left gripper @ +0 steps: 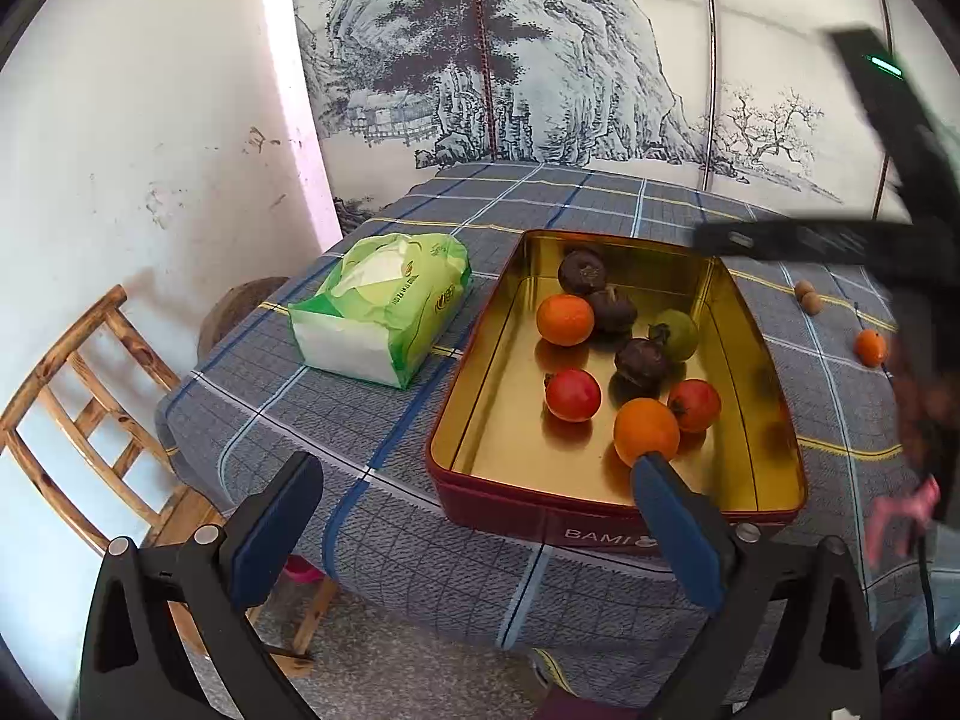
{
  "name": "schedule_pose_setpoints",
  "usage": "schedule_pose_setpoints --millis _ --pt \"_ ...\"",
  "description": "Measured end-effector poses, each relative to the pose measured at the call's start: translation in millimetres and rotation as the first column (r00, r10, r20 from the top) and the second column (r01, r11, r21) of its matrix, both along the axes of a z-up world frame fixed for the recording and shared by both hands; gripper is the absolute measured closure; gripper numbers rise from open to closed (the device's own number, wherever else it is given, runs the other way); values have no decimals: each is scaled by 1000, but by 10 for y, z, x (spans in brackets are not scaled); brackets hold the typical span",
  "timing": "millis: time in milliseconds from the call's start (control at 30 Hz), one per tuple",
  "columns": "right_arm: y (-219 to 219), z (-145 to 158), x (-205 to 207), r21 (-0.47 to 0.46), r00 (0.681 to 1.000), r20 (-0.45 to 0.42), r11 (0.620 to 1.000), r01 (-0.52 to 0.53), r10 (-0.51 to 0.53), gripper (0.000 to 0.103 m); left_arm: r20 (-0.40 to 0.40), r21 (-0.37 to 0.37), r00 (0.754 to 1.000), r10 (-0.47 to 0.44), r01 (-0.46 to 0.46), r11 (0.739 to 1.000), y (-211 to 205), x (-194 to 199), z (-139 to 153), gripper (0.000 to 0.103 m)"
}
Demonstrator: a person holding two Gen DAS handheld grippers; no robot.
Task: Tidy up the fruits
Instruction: 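Carry the dark brown fruit into the gold tin and open the right tool, then move the left tool to the two small brown nuts and grasp them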
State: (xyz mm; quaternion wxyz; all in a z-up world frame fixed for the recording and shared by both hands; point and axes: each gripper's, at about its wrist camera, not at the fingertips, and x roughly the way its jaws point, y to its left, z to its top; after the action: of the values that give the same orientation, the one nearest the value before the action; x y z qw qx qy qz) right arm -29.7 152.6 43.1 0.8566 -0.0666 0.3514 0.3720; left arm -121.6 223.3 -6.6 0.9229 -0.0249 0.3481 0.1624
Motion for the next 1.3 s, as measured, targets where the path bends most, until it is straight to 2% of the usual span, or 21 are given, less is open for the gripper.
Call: schedule_pose_setpoints --millis 100,167,400,500,633,900,1033,1167,1300 --pt "-297 -5 -202 -7 999 50 1000 19 -18 48 -7 -8 1000 -2 2 1000 -1 16 16 1" --pt "-540 -70 -299 -30 997 63 998 53 -51 47 -8 -1 1000 -5 5 1000 -31 16 30 1" --pt "-1400 -254 -283 -48 976 25 975 219 -218 44 -8 42 999 -43 43 998 -215 67 110 1" --pt "-1848 -330 -191 -47 948 -4 947 318 -319 42 -9 72 997 -81 81 994 -341 104 149 1" --pt "-2479 -468 -106 -61 884 -36 884 463 -466 41 -26 118 990 -139 141 983 -544 179 171 1" --pt "-3231 -622 -29 -117 784 -46 783 611 -619 36 -63 173 973 -222 230 958 -952 431 206 1" --pt "-3511 -724 42 -129 735 -95 741 660 -671 32 -89 203 958 -273 286 937 -1229 598 207 1" --pt "-3645 -786 64 -120 717 -103 724 679 -690 24 -125 218 935 -331 351 911 -1511 790 167 1" --pt "-3680 -799 72 -95 722 -120 732 674 -681 18 -163 187 908 -387 414 891 -1753 977 75 1"
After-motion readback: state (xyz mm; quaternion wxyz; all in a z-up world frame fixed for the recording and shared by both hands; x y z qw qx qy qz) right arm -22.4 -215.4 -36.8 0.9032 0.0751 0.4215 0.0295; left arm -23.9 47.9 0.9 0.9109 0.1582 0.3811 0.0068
